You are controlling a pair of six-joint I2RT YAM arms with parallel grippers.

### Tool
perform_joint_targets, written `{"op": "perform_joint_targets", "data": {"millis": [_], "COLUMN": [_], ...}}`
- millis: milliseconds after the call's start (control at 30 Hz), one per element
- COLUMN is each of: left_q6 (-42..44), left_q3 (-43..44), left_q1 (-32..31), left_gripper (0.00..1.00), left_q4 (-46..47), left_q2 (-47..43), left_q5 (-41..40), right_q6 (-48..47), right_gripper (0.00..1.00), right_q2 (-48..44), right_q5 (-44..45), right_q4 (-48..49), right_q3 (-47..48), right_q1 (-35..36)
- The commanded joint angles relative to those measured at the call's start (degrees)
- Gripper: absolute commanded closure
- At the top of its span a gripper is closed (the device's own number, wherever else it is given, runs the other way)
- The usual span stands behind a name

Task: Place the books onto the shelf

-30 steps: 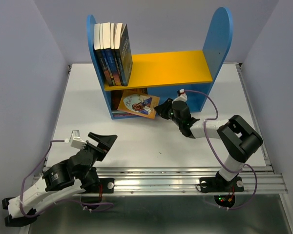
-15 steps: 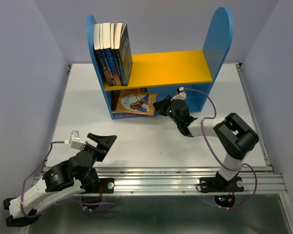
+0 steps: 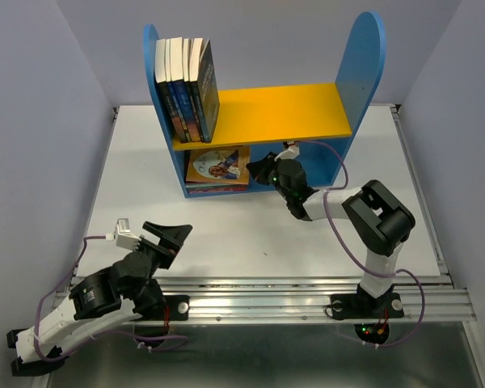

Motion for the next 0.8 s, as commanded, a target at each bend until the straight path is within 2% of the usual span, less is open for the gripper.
{"op": "perform_joint_targets", "data": {"millis": [0,133,400,767], "left_q6": [-0.3,-0.3,-0.3,-0.4], "left_q3": [-0.8,-0.8,-1.0,-1.4], "left_q1": [-0.3,-0.3,-0.4,-0.3], "left_gripper": [0.01,0.01,0.01,0.01], "left_q4": [-0.8,-1.1,-1.1,-1.2], "left_q2": [-2.1,-2.2,-2.5,-3.3], "left_q5": [-1.1,-1.1,-1.1,-1.6], "right_q6": [-4.8,-6.2,-10.3,-13.4], "right_gripper": [0.90,0.96,0.98,0.99], "right_q2": [1.3,2.0,2.8,0.8], "right_q5": [-1.8,-2.7,-3.1,1.2], "right_q4": [4.6,2.0,1.2,-3.0], "right_q3": [3.5,5.6,7.0,6.9], "right_q1": [-0.3,-0.3,-0.3,-0.3]}}
